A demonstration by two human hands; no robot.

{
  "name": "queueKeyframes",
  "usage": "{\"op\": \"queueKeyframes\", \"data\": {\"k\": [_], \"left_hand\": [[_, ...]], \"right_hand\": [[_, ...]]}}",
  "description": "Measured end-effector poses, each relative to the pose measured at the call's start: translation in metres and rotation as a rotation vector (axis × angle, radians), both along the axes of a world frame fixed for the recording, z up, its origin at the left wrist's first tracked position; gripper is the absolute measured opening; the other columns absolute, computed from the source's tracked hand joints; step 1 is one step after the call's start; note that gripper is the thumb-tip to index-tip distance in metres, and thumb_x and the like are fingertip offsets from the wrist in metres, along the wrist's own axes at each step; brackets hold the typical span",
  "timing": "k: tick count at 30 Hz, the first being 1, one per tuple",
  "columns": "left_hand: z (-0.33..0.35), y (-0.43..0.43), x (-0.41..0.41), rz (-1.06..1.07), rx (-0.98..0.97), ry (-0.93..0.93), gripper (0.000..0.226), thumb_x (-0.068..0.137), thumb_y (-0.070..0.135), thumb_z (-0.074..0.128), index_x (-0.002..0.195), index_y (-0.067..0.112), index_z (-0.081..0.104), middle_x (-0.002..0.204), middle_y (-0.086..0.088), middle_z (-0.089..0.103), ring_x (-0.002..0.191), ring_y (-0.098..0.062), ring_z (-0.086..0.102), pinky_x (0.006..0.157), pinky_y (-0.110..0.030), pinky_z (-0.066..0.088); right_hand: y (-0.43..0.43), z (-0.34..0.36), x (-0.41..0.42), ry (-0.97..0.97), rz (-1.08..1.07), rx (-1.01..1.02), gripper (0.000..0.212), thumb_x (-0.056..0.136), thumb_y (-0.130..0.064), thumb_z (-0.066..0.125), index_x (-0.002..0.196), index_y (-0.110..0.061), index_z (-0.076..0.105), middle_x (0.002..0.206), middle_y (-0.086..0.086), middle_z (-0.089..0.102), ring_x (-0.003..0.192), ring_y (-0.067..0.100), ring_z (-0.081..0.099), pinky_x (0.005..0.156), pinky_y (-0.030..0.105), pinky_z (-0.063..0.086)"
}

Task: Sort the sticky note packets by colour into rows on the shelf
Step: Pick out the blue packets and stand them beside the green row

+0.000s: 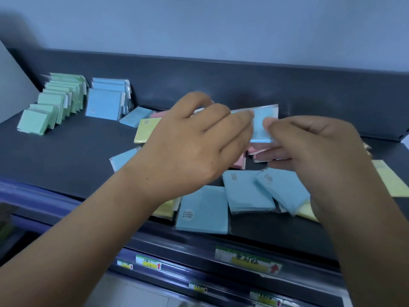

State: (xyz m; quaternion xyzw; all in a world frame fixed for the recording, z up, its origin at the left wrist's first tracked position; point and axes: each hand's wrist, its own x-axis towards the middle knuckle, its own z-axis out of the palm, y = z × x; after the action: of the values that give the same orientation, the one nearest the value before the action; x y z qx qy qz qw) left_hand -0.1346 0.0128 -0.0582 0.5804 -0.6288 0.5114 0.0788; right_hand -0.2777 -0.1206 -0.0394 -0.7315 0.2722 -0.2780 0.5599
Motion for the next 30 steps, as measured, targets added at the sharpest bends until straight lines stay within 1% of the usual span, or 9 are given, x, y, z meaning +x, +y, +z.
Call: {"op": "queueKeyframes", "data": {"k": [5,8,10,13,15,18,20,24,30], "left_hand": [[-0.011,0.03,0.009,0.111,0.027,0.195,0.03,0.1,0.032,0.062,0.115,0.009,0.075,0.121,-0.008,0.072,0.095,-0.033,0.069,0.081,-0.045,0.051],[-0.014,0.055,0.024,0.156,0.01,0.559,0.047,0.1,0.047,0.058,0.13,0.011,0.067,0.137,-0.006,0.062,0.116,-0.031,0.062,0.094,-0.048,0.047],[-0.011,0.071,0.036,0.129,-0.078,0.891,0.048,0.099,0.047,0.06,0.137,0.018,0.058,0.141,0.004,0.057,0.127,-0.018,0.055,0.103,-0.042,0.045],[-0.002,0.09,0.059,-0.032,-0.249,1.392,0.041,0.095,0.039,0.068,0.132,0.036,0.053,0.12,0.024,0.061,0.108,0.005,0.059,0.087,-0.024,0.051],[0.007,0.101,0.075,-0.167,-0.309,1.575,0.038,0.091,0.03,0.074,0.126,0.035,0.061,0.104,0.017,0.065,0.09,-0.002,0.063,0.077,-0.023,0.051],[0.015,0.113,0.093,-0.263,-0.303,1.665,0.033,0.088,0.017,0.077,0.116,0.033,0.069,0.096,-0.003,0.071,0.082,-0.028,0.064,0.076,-0.041,0.054],[0.018,0.118,0.103,-0.329,-0.297,1.699,0.033,0.088,0.014,0.077,0.115,0.031,0.069,0.103,-0.01,0.073,0.089,-0.038,0.067,0.079,-0.046,0.057],[0.021,0.117,0.115,-0.406,-0.262,1.699,0.034,0.088,0.013,0.076,0.116,0.03,0.067,0.096,0.003,0.075,0.078,-0.02,0.066,0.061,-0.022,0.052],[0.018,0.107,0.122,-0.431,-0.194,1.686,0.037,0.087,0.014,0.078,0.116,0.034,0.068,0.099,0.001,0.075,0.074,-0.036,0.06,0.066,-0.032,0.049]], "right_hand": [[0.019,-0.008,0.021,-0.149,0.098,0.269,0.016,0.095,-0.009,0.068,0.081,-0.013,0.075,0.06,-0.003,0.07,0.066,0.027,0.078,0.058,0.027,0.061],[0.038,-0.012,0.038,-0.204,0.058,0.224,0.018,0.095,-0.01,0.069,0.079,-0.016,0.076,0.06,-0.007,0.065,0.065,0.028,0.077,0.056,0.027,0.061],[0.055,-0.012,0.05,-0.227,0.033,0.196,0.019,0.096,-0.011,0.069,0.08,-0.019,0.076,0.066,-0.009,0.071,0.064,0.022,0.077,0.062,0.032,0.064],[0.082,-0.011,0.067,-0.228,0.021,0.226,0.019,0.097,-0.012,0.068,0.082,-0.021,0.076,0.068,-0.01,0.072,0.068,0.022,0.078,0.067,0.033,0.063],[0.099,-0.01,0.078,-0.246,0.008,0.243,0.023,0.097,-0.011,0.068,0.078,-0.021,0.075,0.064,-0.012,0.069,0.069,0.025,0.078,0.063,0.027,0.06],[0.122,-0.007,0.092,-0.256,-0.068,0.152,0.027,0.096,-0.009,0.069,0.074,-0.025,0.074,0.065,-0.014,0.07,0.074,0.024,0.077,0.065,0.027,0.063],[0.133,-0.003,0.097,-0.236,-0.129,0.036,0.027,0.095,-0.009,0.069,0.077,-0.029,0.074,0.07,-0.015,0.073,0.072,0.016,0.072,0.071,0.04,0.065],[0.141,0.003,0.1,-0.177,-0.198,-0.092,0.021,0.095,-0.013,0.067,0.101,-0.03,0.076,0.087,-0.008,0.078,0.081,0.018,0.071,0.077,0.05,0.062],[0.125,0.002,0.103,-0.137,-0.228,-0.08,0.017,0.093,-0.014,0.068,0.102,-0.028,0.074,0.084,-0.003,0.079,0.079,0.025,0.074,0.074,0.049,0.063]]}}
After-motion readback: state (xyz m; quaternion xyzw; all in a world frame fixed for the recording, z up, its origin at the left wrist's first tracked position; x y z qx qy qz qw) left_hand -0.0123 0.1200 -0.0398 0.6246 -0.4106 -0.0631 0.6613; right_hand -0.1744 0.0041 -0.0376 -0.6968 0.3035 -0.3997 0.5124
